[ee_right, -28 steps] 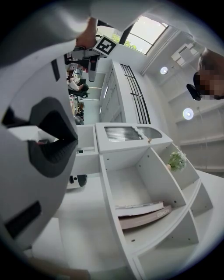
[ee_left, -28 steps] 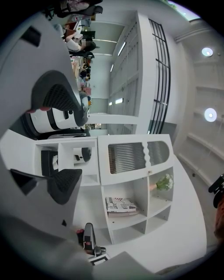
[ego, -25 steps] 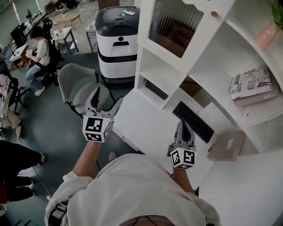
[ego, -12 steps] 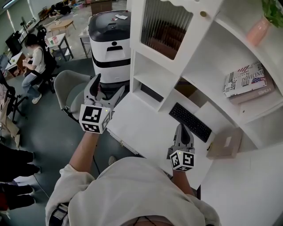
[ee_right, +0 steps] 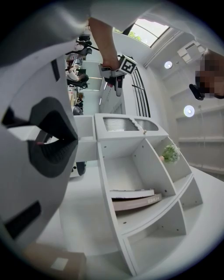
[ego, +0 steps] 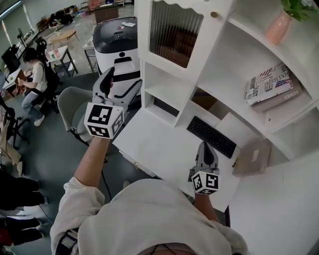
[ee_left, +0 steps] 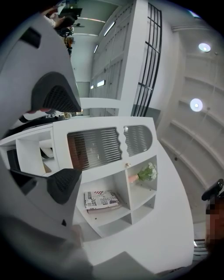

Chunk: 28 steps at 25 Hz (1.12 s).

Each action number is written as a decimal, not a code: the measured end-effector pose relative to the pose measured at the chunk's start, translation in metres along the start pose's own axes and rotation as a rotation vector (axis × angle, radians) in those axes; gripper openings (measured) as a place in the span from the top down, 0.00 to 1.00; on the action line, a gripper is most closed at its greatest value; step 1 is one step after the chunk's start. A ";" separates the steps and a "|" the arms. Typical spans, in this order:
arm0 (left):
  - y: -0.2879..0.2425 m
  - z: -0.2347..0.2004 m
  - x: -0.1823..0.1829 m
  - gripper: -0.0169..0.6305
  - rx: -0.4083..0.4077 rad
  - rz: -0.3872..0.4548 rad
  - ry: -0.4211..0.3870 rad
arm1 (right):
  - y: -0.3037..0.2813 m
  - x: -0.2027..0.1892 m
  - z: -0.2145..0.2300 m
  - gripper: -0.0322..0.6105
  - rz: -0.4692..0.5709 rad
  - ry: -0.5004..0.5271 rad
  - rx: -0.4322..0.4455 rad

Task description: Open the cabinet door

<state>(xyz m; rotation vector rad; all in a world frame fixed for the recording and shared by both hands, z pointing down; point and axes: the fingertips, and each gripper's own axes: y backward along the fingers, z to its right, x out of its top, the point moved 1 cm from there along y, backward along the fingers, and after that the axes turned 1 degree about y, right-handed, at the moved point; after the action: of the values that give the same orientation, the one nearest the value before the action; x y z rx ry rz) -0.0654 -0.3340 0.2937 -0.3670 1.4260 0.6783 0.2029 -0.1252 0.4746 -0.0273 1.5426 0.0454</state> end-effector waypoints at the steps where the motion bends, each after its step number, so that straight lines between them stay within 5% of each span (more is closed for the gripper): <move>1: -0.003 0.001 0.005 0.36 -0.005 0.008 -0.003 | 0.001 0.000 0.002 0.95 0.001 0.000 -0.006; 28: -0.096 0.046 0.101 0.36 -0.152 0.133 -0.092 | 0.063 0.002 0.057 0.95 0.010 -0.010 -0.214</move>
<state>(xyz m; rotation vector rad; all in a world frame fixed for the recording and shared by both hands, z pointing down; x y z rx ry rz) 0.0304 -0.3580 0.1861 -0.3567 1.3232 0.9038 0.2573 -0.0600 0.4751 -0.1885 1.5227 0.2183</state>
